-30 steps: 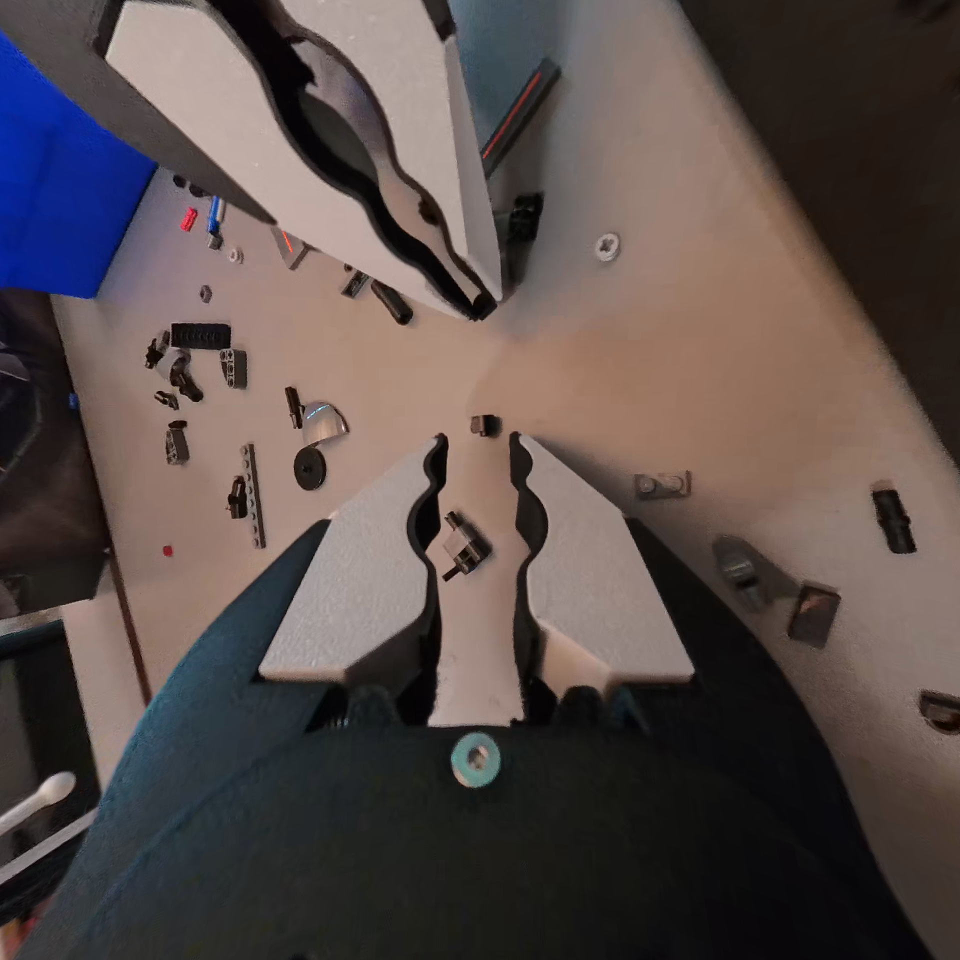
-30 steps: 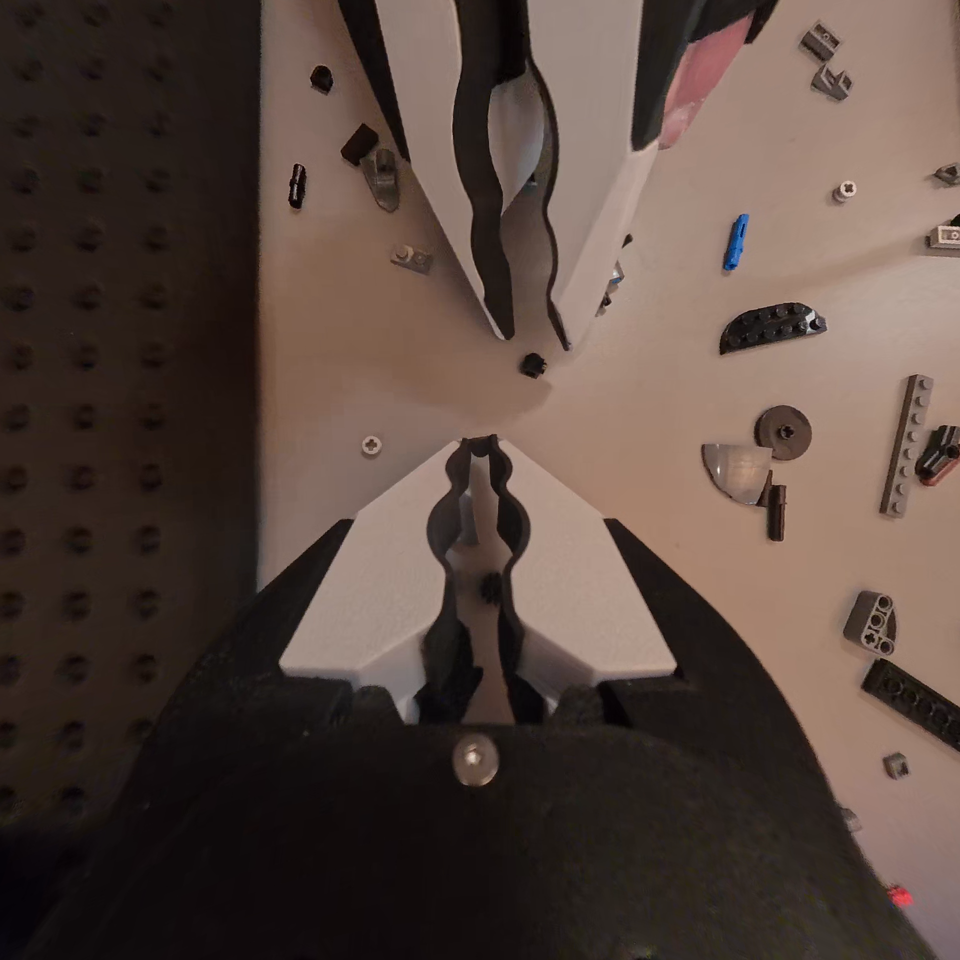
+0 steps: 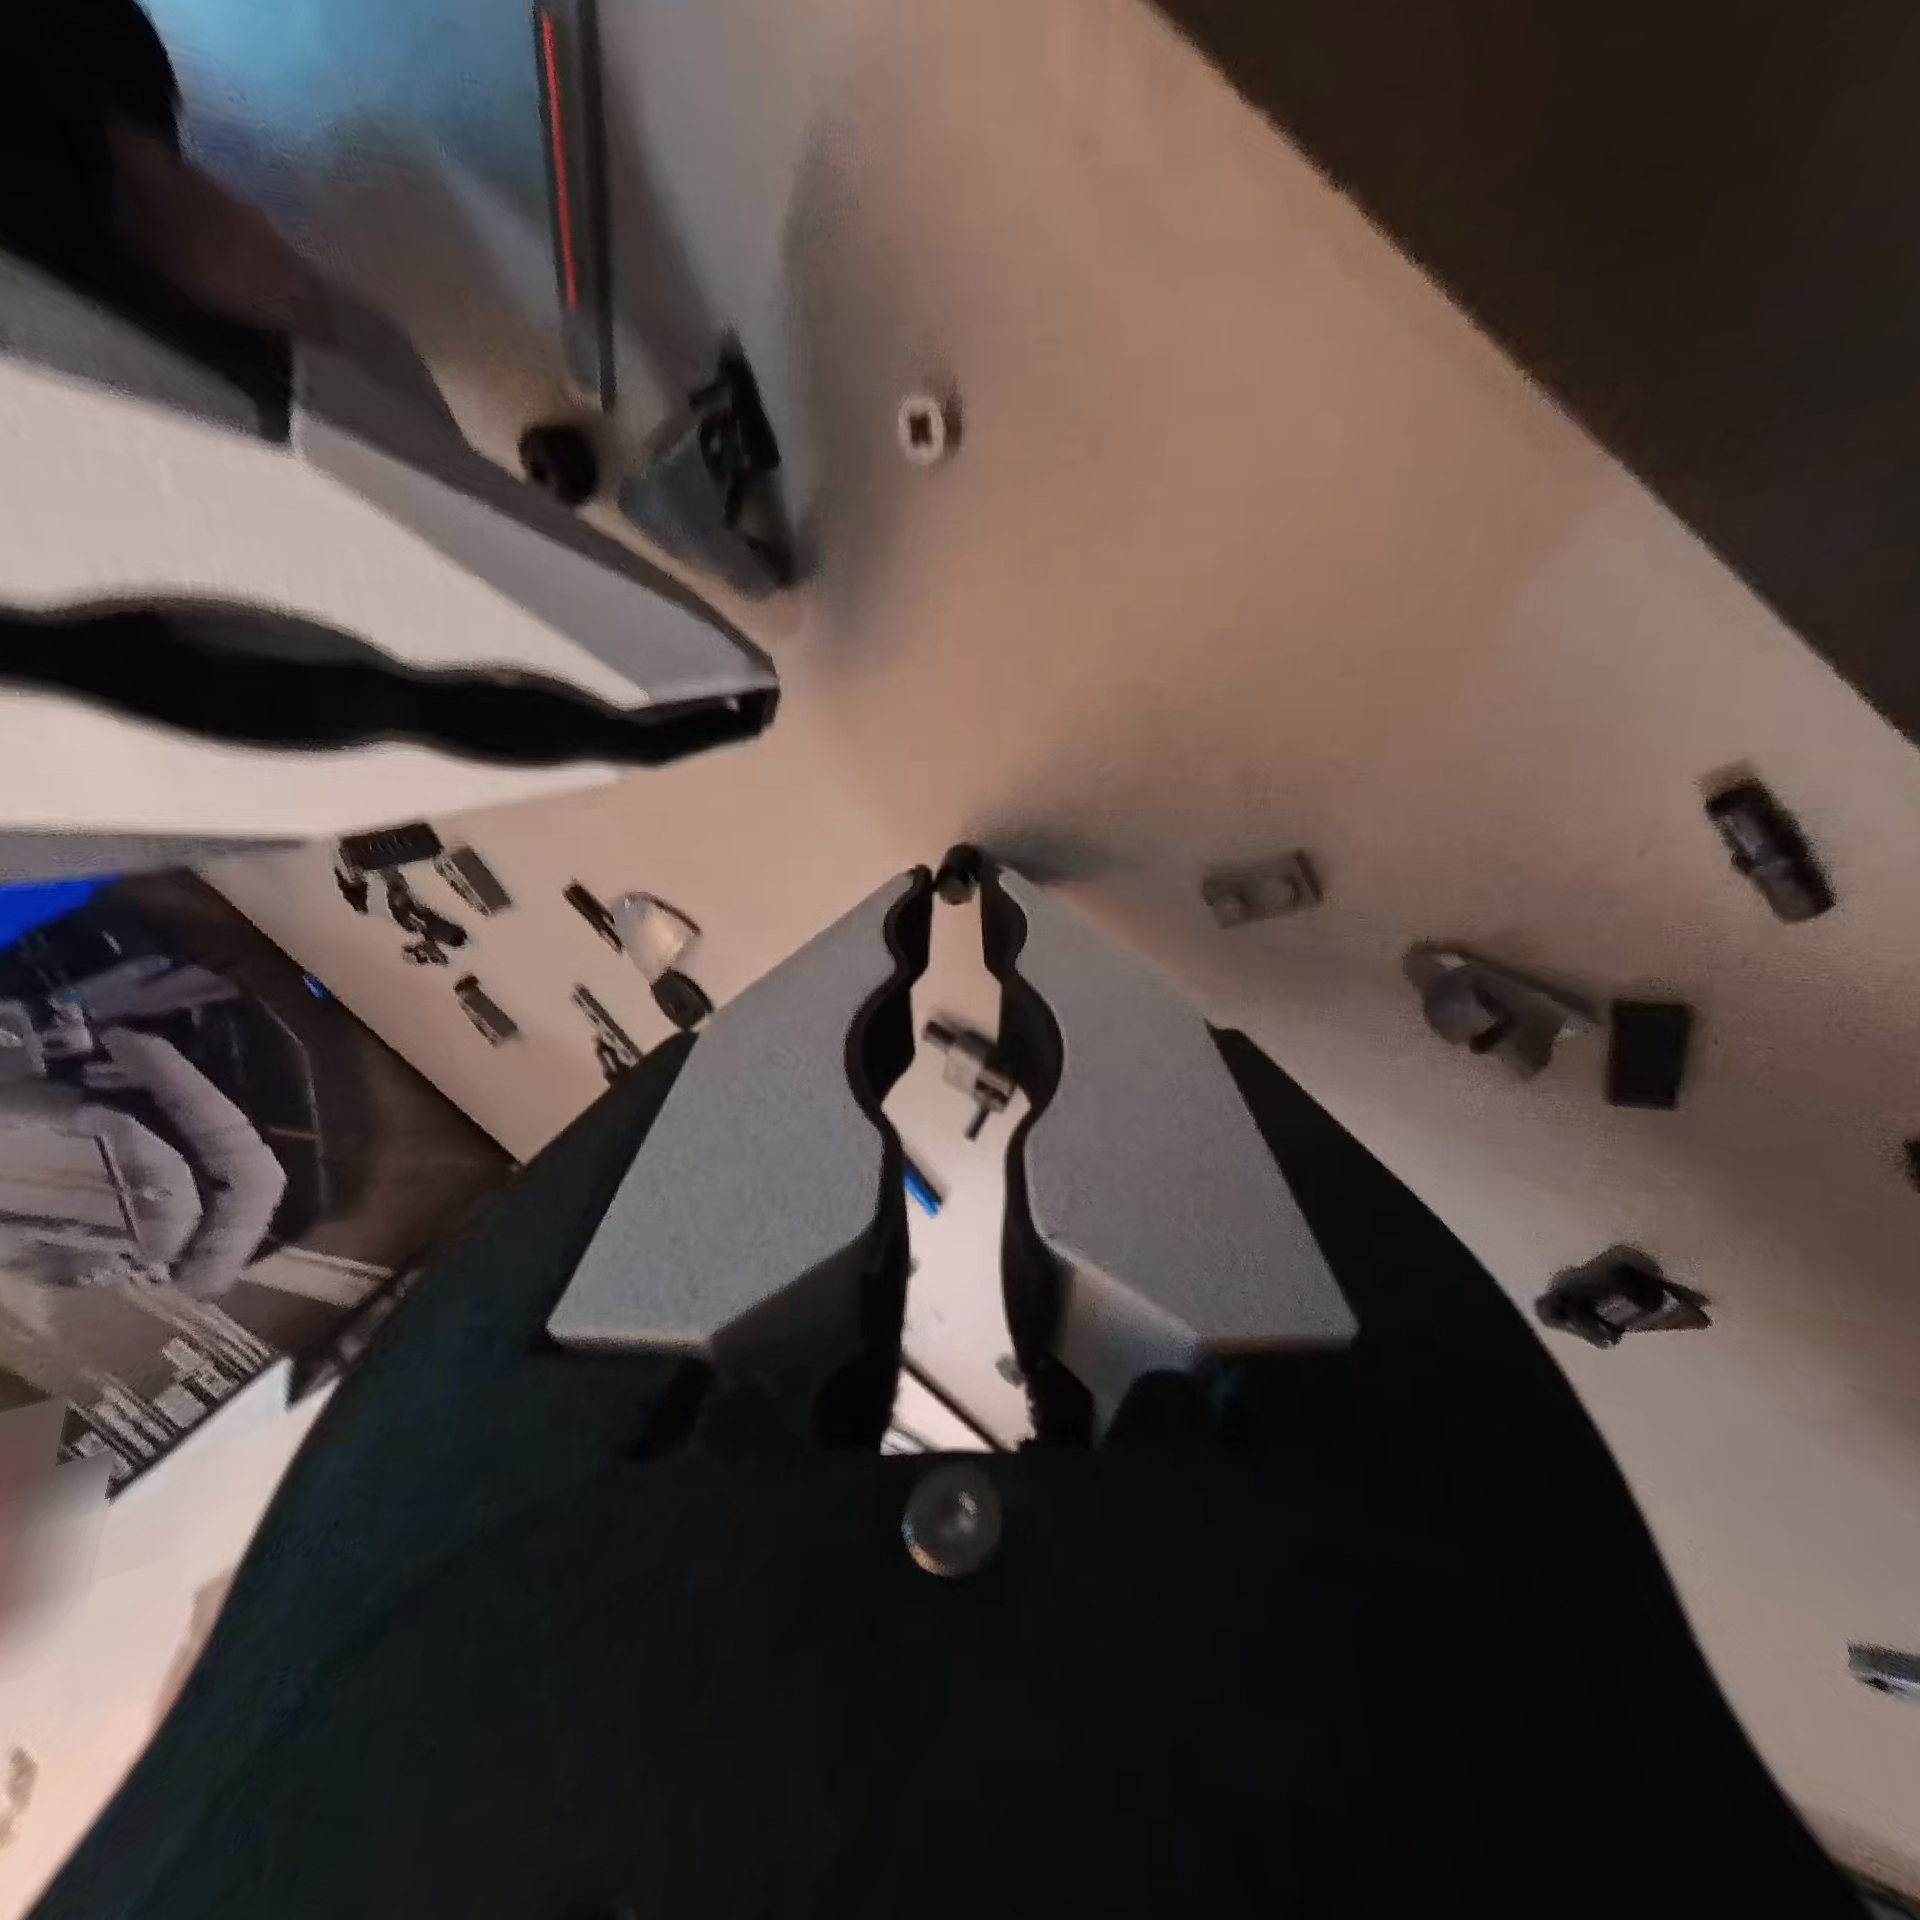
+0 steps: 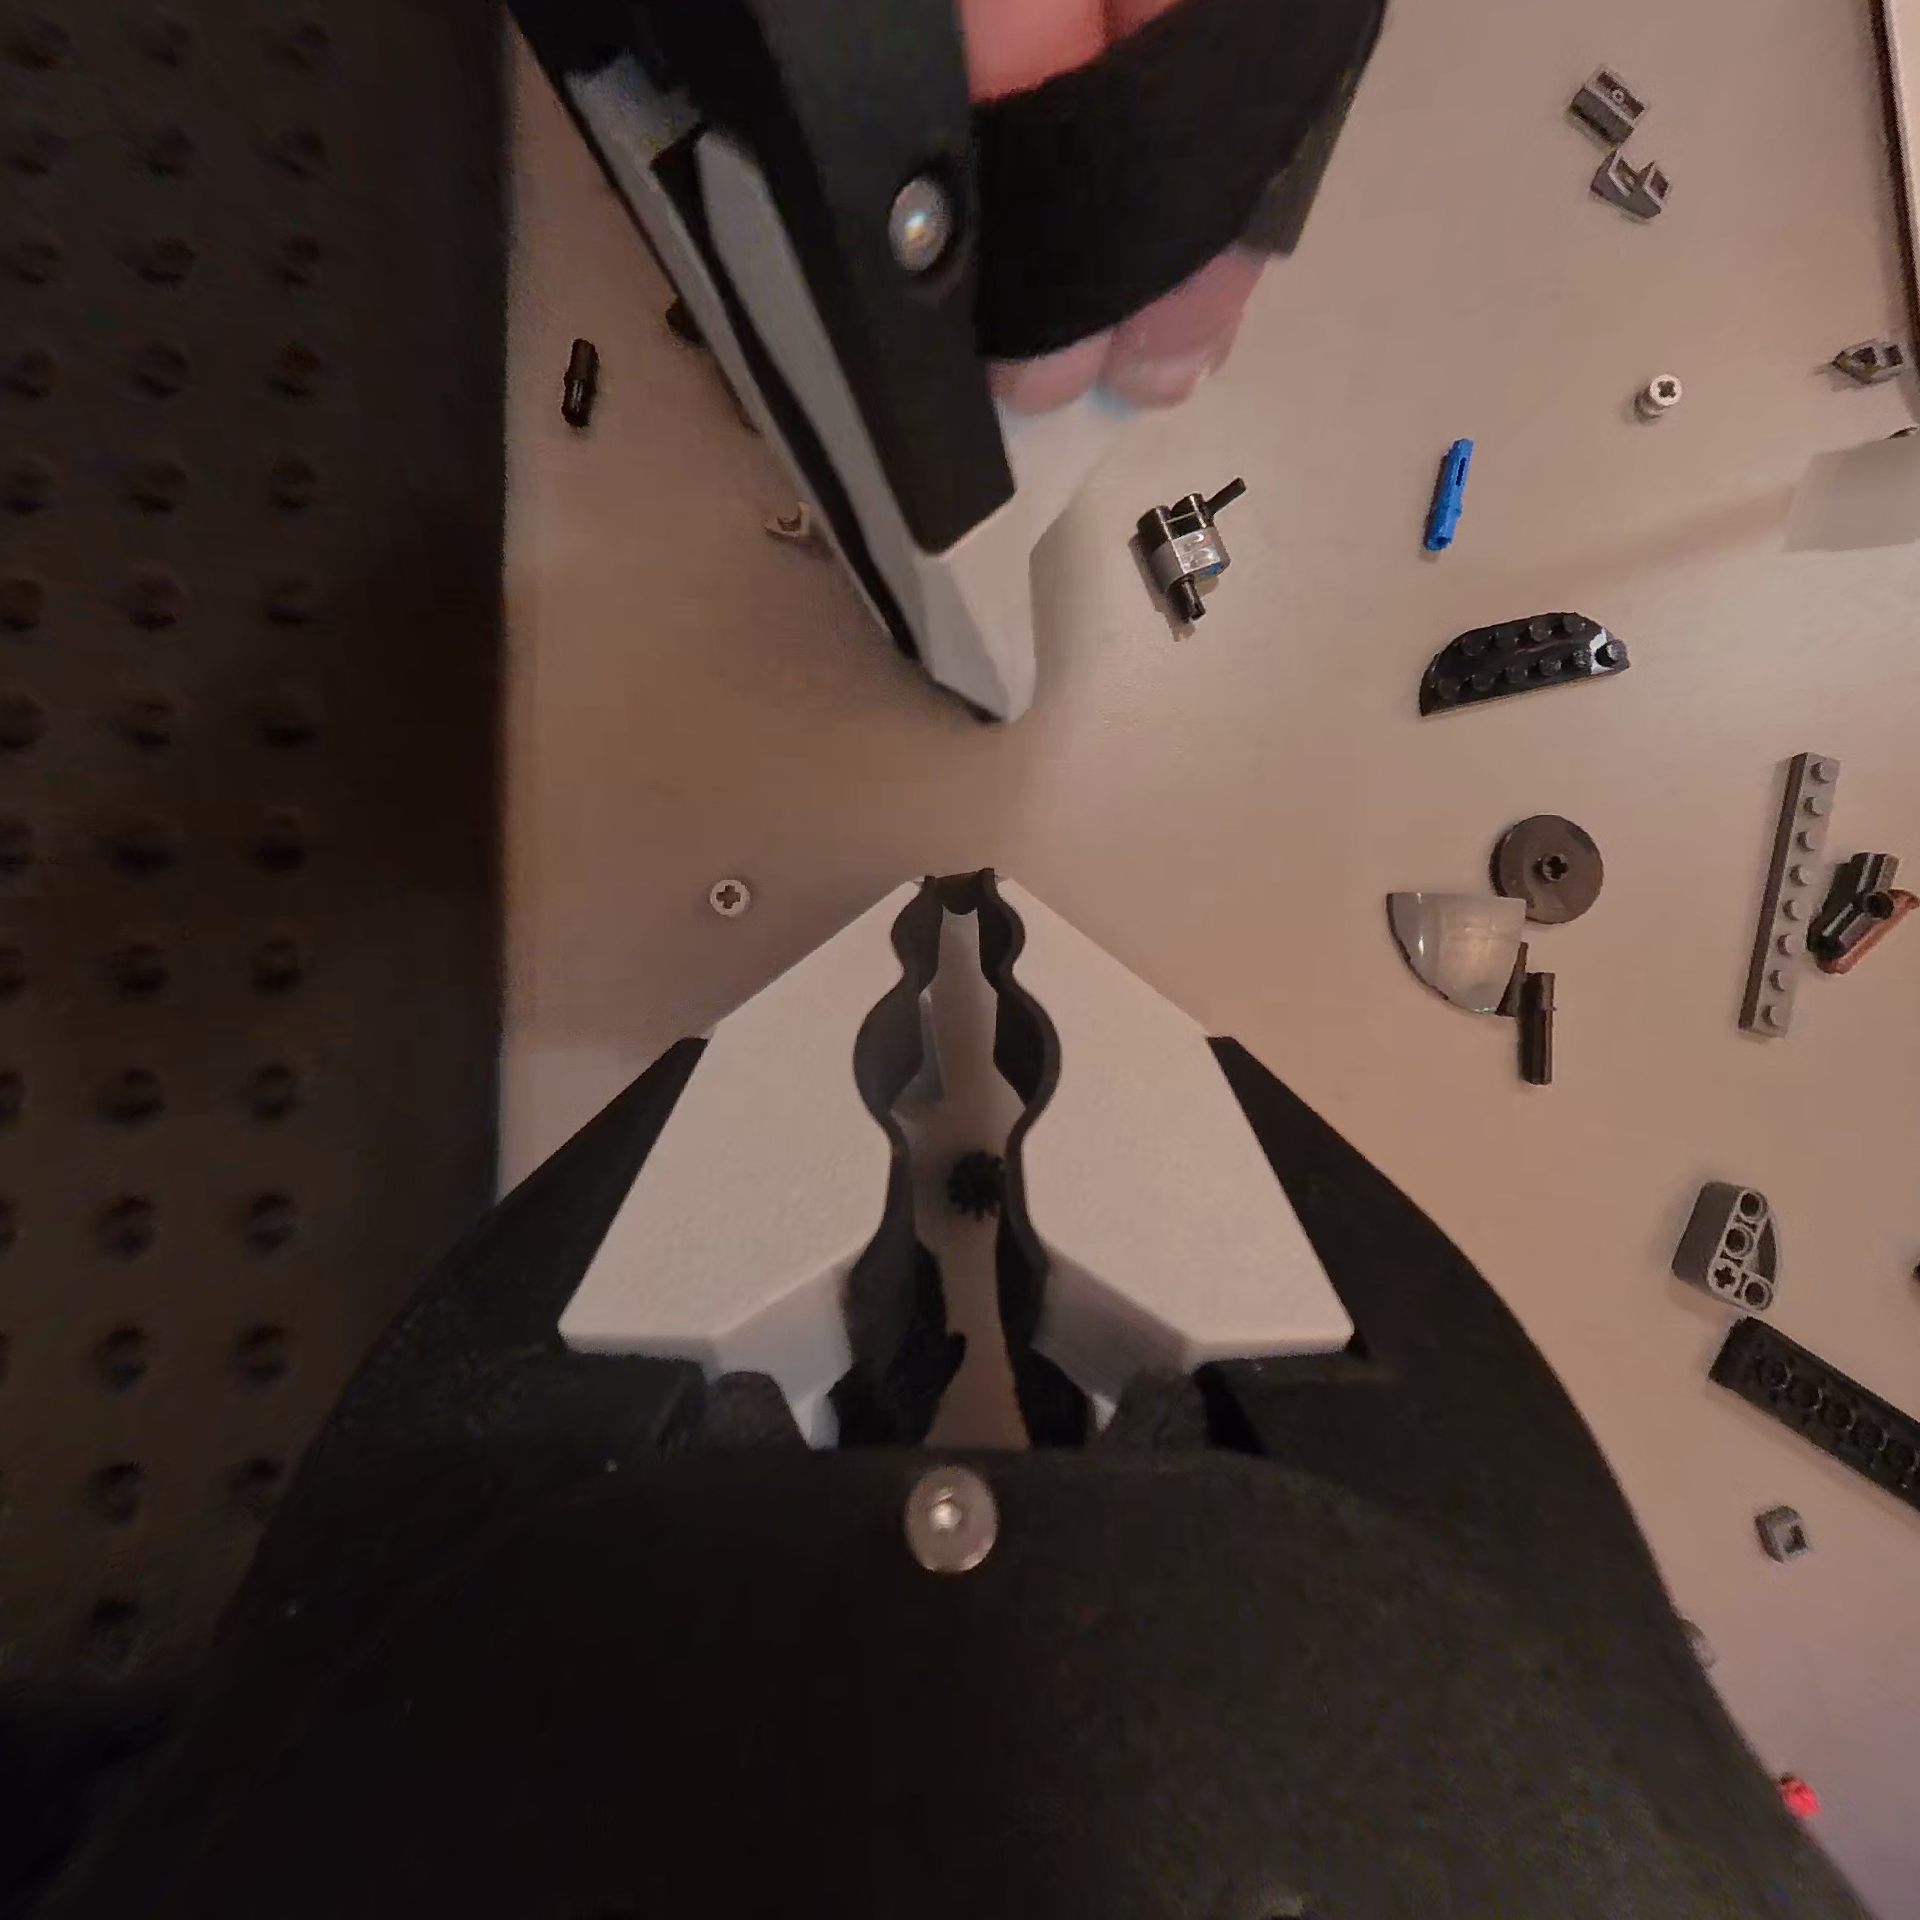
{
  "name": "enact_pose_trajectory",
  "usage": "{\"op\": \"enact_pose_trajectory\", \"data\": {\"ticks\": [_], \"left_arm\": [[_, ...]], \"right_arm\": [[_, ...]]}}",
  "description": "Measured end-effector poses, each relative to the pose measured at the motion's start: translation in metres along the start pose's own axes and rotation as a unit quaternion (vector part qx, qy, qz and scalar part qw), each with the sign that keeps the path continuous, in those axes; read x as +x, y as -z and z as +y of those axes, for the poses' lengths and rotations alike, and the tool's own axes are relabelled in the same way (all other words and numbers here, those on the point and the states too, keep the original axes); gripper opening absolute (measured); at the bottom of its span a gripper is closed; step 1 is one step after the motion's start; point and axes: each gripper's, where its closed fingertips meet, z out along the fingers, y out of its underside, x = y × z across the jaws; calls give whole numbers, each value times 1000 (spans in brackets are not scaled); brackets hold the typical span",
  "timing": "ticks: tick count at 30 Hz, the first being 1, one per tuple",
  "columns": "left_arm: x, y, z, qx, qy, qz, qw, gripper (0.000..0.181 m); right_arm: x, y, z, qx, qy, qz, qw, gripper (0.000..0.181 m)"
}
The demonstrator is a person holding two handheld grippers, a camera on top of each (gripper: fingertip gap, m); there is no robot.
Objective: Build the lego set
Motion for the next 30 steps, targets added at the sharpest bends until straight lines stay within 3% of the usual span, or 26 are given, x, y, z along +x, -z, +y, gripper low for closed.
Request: {"op": "enact_pose_trajectory", "data": {"ticks": [4, 8, 19, 30], "left_arm": [[-6, 1, -6, 12, 1, -3, 1000, 17], [-5, 5, 4, 43, 70, 19, 996, 25], [2, 0, -7, 126, 204, 70, 968, 7], [11, 7, -8, 174, 296, 64, 937, 16]], "right_arm": [[0, 1, 0, 2, 1, 1, 1000, 4], [-1, 2, -1, 6, 2, 0, 1000, 4], [1, 2, -9, 27, -1, 4, 1000, 4], [-2, -1, -18, 39, 2, 2, 999, 4]]}}
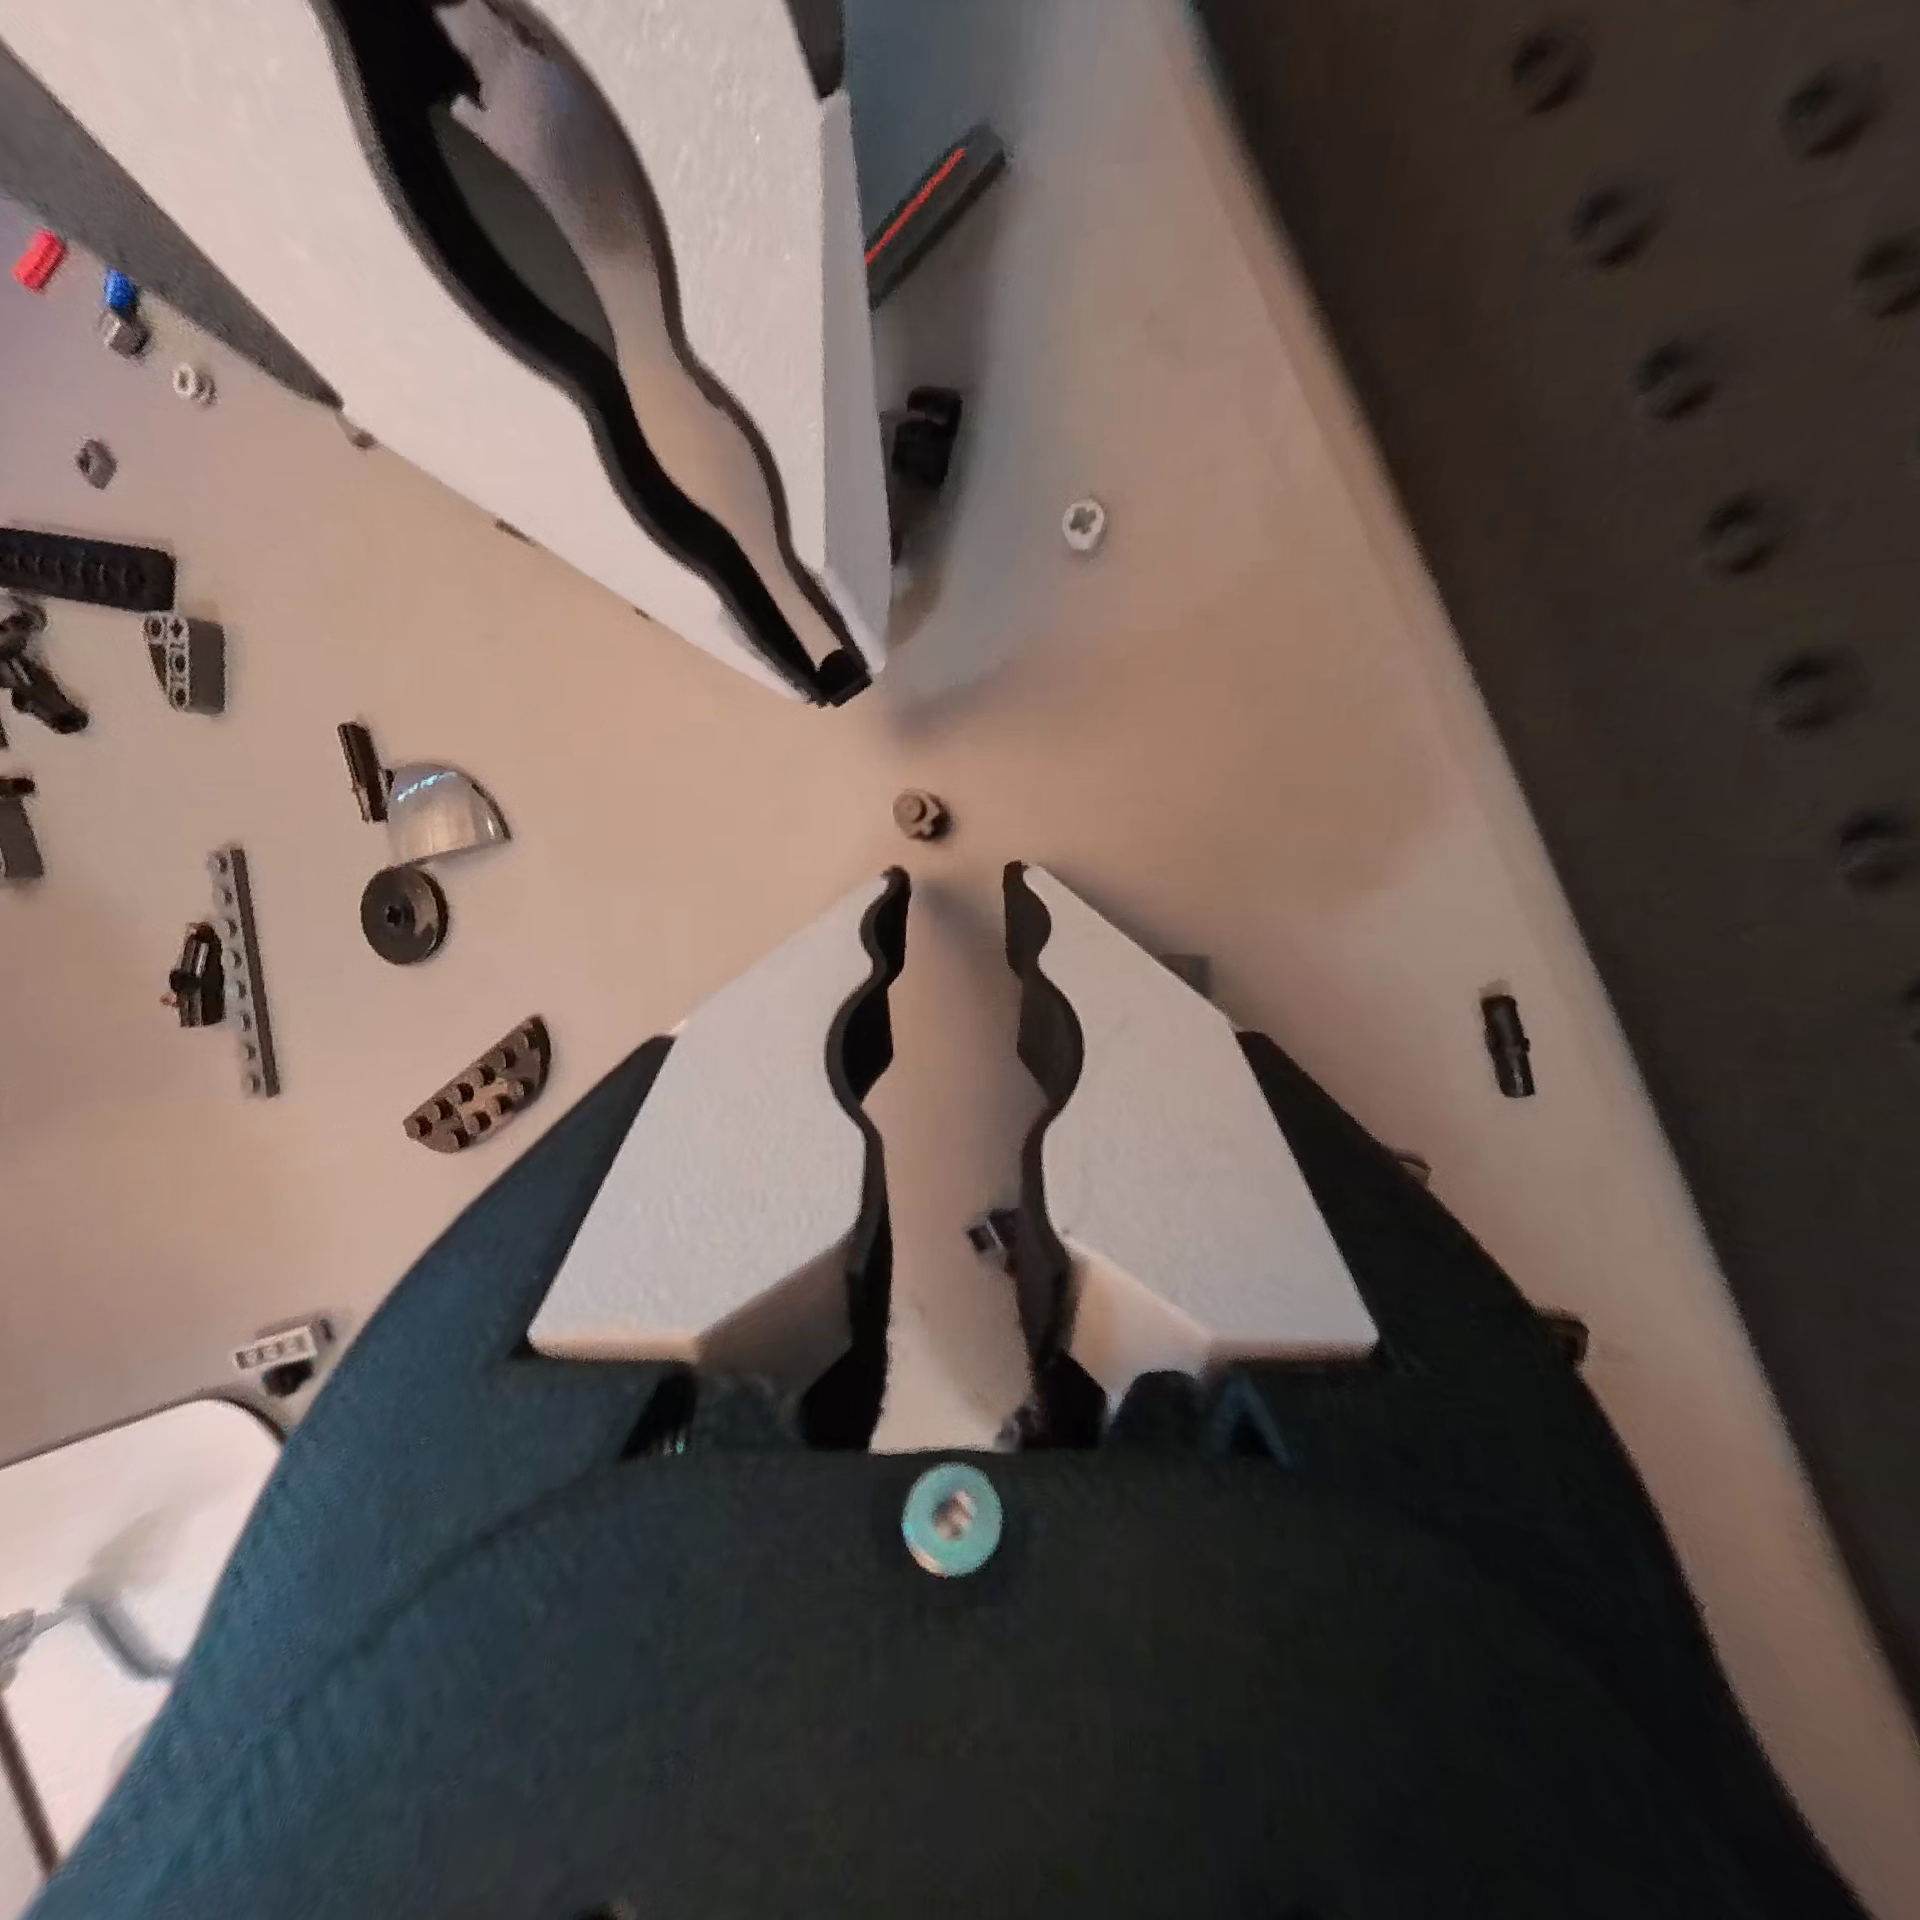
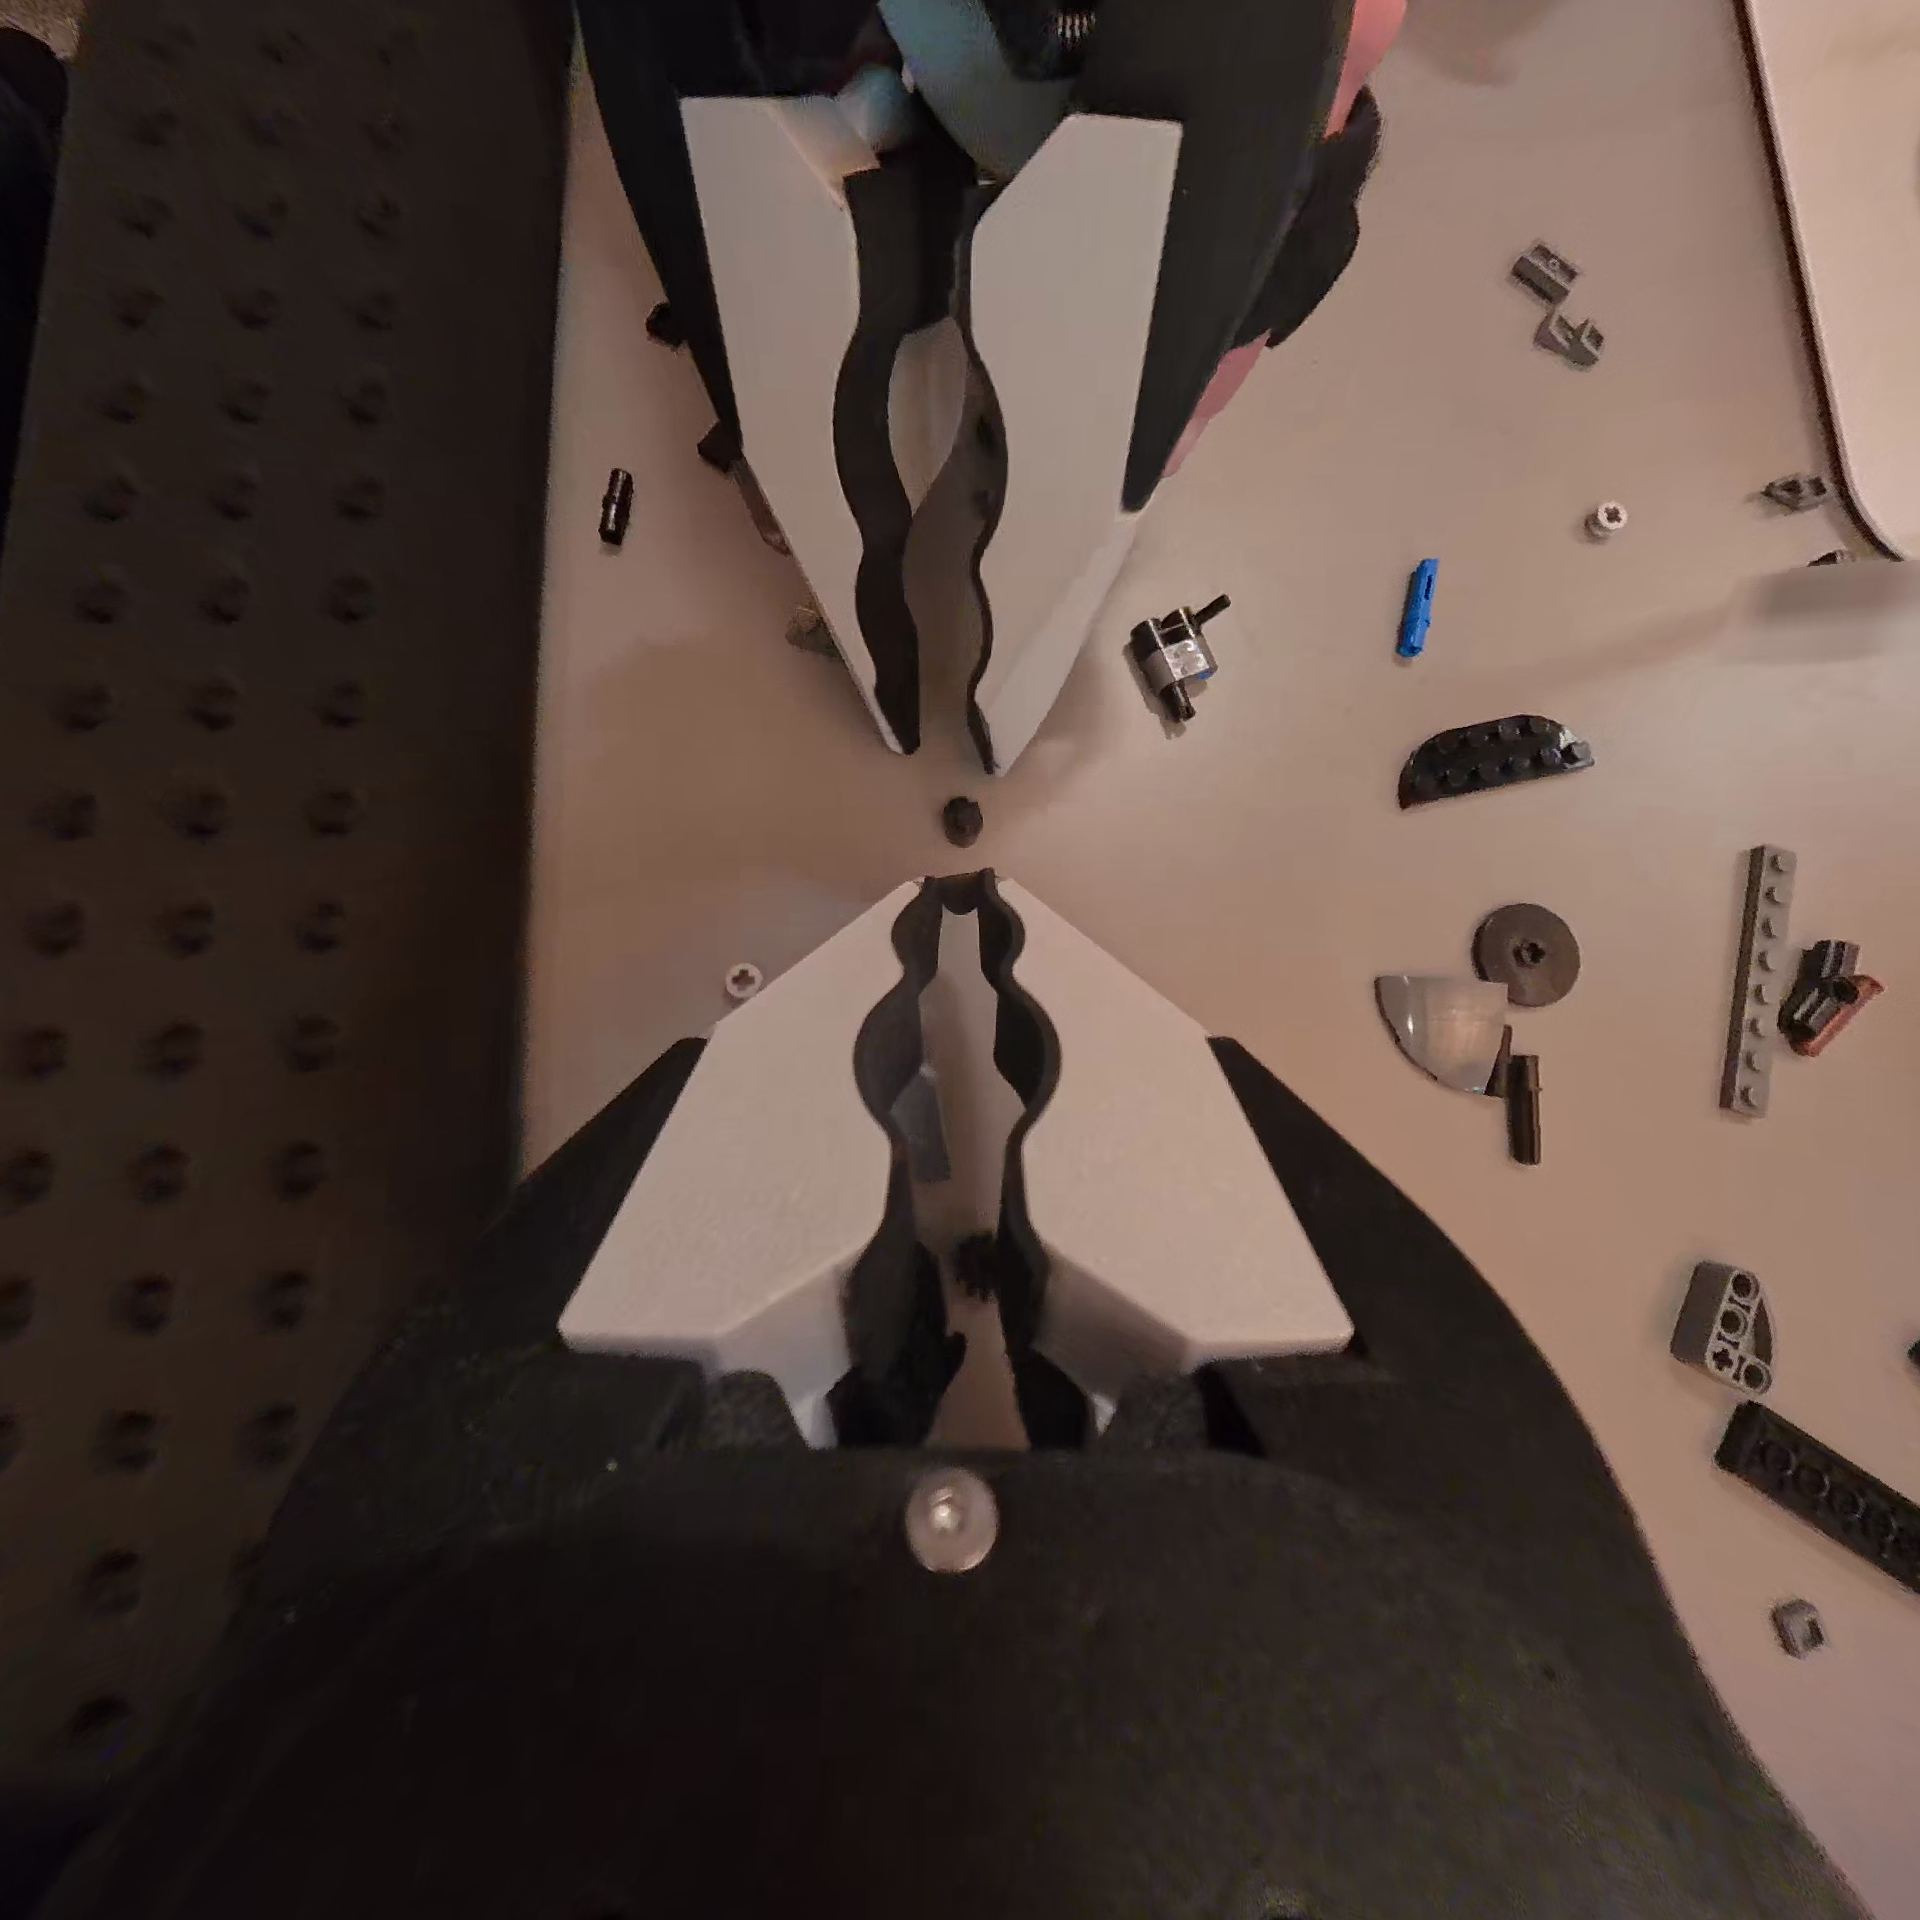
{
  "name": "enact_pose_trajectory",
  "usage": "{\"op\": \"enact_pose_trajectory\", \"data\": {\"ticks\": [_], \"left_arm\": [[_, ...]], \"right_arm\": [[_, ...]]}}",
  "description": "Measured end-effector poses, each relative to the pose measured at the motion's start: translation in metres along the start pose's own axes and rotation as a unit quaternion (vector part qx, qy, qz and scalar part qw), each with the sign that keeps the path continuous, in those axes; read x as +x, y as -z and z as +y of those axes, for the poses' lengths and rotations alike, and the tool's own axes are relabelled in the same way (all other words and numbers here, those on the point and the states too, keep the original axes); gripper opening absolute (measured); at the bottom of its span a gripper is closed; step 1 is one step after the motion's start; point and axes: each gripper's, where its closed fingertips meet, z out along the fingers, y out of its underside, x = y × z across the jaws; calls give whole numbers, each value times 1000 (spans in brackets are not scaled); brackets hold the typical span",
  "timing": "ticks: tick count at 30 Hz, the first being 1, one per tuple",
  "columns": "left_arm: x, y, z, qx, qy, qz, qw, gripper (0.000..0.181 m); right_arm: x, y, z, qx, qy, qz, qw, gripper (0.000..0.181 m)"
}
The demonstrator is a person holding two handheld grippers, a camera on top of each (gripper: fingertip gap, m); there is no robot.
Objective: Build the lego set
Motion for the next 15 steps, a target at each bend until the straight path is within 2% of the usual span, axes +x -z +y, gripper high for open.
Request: {"op": "enact_pose_trajectory", "data": {"ticks": [7, 15], "left_arm": [[-3, 13, 5, 30, 12, -27, 999, 18], [-47, 60, 27, 84, 78, -112, 987, 18]], "right_arm": [[2, -9, -3, -11, 6, 4, 1000, 4], [4, -11, -5, -6, 7, 6, 1000, 4]]}}
